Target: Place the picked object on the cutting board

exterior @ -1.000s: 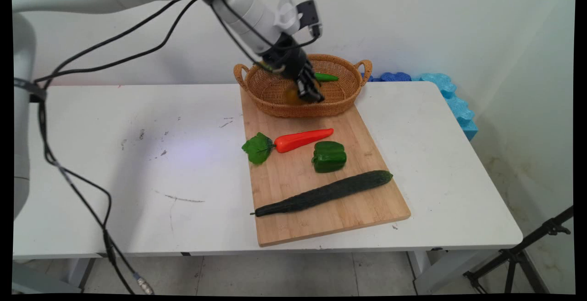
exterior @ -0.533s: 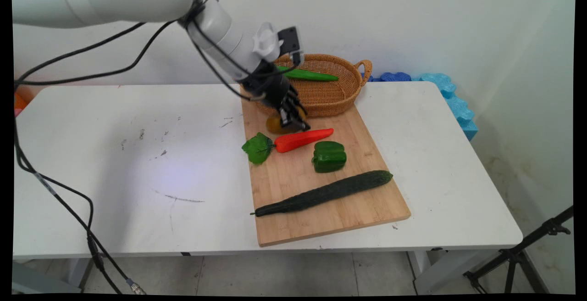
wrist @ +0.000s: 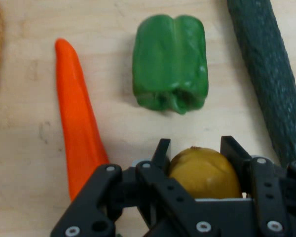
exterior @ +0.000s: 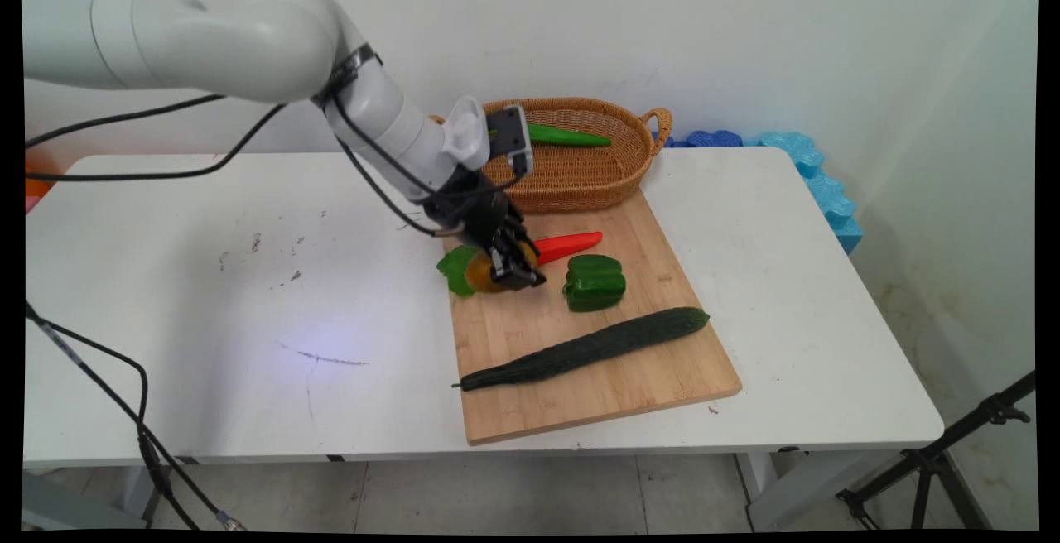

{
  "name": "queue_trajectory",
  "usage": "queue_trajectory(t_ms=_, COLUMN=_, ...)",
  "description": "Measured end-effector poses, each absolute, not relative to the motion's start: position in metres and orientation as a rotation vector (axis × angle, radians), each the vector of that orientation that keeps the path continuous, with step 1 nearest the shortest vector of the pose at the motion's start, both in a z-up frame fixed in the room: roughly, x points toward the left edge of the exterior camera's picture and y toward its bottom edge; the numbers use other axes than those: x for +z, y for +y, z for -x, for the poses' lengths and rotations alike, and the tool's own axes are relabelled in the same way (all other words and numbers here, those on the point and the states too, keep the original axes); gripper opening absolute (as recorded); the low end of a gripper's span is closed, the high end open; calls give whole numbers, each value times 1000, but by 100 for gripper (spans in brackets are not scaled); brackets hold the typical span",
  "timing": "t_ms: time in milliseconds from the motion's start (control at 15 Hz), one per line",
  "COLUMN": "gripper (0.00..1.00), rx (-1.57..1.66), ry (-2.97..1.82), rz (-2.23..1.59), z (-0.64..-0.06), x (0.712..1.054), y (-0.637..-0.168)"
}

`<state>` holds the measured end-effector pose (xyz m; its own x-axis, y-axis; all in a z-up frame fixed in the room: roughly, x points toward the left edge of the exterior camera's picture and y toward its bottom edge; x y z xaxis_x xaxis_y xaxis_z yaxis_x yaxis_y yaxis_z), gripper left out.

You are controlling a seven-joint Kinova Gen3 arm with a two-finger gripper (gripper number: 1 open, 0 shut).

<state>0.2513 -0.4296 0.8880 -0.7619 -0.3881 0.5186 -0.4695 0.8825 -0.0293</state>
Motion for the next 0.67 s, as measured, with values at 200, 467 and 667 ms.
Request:
queue_trajectory(t_ms=200, gripper=0, rx=200, ry=-2540, rz=-654, z=-253, x=873, y=-424)
queue_trajectory(t_ms=467, gripper=0, rx=191, ry=-2539, rz=-688, z=-254, x=853, y=-420)
queue_trajectory(t_ms=667, gripper=0, rx=191, ry=-2530, rz=-700, z=-252, x=842, y=-420)
